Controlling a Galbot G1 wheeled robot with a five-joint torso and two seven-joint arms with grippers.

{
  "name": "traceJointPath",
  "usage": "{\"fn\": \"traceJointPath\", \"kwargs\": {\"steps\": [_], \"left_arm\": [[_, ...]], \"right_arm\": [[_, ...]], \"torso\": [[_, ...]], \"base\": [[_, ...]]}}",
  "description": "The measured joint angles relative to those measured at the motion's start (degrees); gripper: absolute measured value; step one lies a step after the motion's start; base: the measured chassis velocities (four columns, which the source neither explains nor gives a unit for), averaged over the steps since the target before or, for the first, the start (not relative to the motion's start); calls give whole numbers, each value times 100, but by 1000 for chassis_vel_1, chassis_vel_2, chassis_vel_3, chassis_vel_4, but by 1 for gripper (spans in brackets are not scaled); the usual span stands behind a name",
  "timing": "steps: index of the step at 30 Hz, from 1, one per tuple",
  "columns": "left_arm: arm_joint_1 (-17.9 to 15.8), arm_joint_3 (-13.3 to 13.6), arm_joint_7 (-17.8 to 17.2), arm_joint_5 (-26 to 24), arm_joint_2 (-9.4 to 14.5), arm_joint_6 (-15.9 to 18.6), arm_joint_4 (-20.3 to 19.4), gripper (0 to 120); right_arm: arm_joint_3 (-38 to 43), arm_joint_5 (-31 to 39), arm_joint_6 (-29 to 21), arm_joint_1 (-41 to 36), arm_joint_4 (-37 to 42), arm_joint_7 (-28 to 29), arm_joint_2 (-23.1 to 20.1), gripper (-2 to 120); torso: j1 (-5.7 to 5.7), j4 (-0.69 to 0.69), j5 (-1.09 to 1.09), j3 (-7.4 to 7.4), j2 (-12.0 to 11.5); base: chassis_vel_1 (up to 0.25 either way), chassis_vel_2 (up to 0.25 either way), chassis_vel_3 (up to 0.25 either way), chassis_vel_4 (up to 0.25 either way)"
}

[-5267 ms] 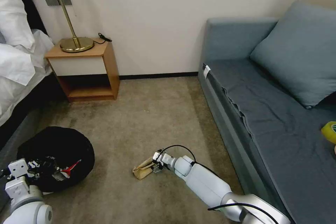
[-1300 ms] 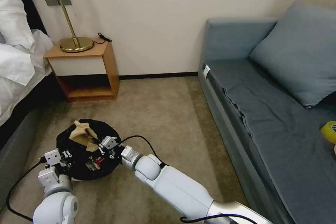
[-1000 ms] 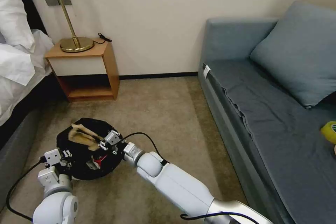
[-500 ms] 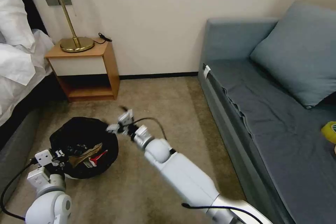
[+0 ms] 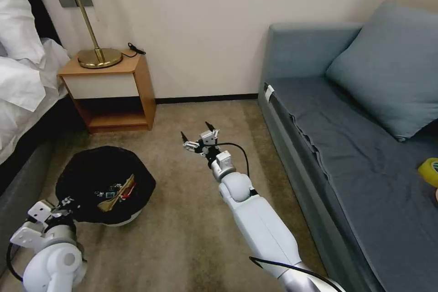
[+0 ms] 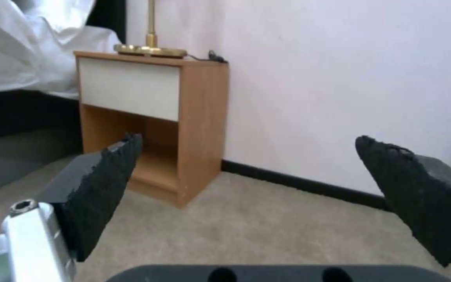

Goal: Pick up the trash bin, then pick up the garbage on the floor and place it into the trash bin.

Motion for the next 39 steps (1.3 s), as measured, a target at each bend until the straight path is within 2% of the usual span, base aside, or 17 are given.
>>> {"fn": "traceJointPath", "kwargs": {"steps": [4, 8, 11, 12, 16, 17, 21, 22, 24, 26, 27, 31, 37, 39], "left_arm": [[-205, 21, -61, -196, 39, -39, 395, 4], [-259, 20, -56, -308, 151, -76, 488, 7], [-254, 4, -42, -272, 239, -85, 489, 19], [-254, 4, -42, -272, 239, -85, 489, 19], [-157, -3, -26, 108, 279, -94, 445, 36], [-157, -3, -26, 108, 279, -94, 445, 36], [40, 24, 34, 1050, 210, -82, 354, 56], [40, 24, 34, 1050, 210, -82, 354, 56], [151, -5, 59, 1478, 188, -124, 301, 66], [228, -50, 77, 1736, 188, -159, 256, 73], [228, -50, 77, 1736, 188, -159, 256, 73], [389, -214, 210, 2619, 194, -367, 148, 93], [414, -269, 366, 2902, 312, -449, 74, 100], [436, -270, 568, 3128, 440, -569, -18, 100]], "right_arm": [[42, -97, 29, -36, -76, -22, 0, 100], [58, -164, 57, -41, -159, -35, 0, 100], [88, -223, 79, 2, -250, -41, 0, 100], [88, -223, 79, 2, -250, -41, 0, 100], [112, -248, 101, 16, -302, -49, 1, 100], [112, -248, 101, 16, -302, -49, 1, 100], [258, -257, 181, -55, -375, -70, 0, 100], [258, -257, 181, -55, -375, -70, 0, 100], [348, -259, 250, -102, -426, -116, 0, 100], [436, -274, 308, -105, -475, -136, 0, 100], [436, -274, 308, -105, -475, -136, 0, 100], [637, -260, 405, -3, -602, -150, 0, 100], [713, -142, 418, 114, -720, -158, 0, 100], [770, -2, 404, 183, -822, -158, 0, 100]], "torso": [[0, -1, -2, 0, 0], [0, 0, -1, 0, 0], [0, -1, -1, 0, 0], [0, -1, -1, 0, 0], [0, 0, 0, 0, 0], [0, 0, 0, 0, 0], [0, -1, 0, 0, 0], [0, -1, 0, 0, 0], [0, -1, 0, 0, 0], [0, -1, 0, 0, 0], [0, -1, 0, 0, 0], [0, 0, -1, 0, 0], [0, 0, -1, 0, 0], [0, 0, -1, 0, 0]], "base": [[0, 0, 0, 0], [0, 0, 0, 0], [0, 0, 0, 0], [0, 0, 0, 0], [0, 0, 0, 0], [0, 0, 0, 0], [0, 0, 0, 0], [0, 0, 0, 0], [0, 0, 0, 0], [0, 0, 0, 0], [0, 0, 0, 0], [0, 0, 0, 0], [0, 0, 0, 0], [0, 0, 0, 0]]}}
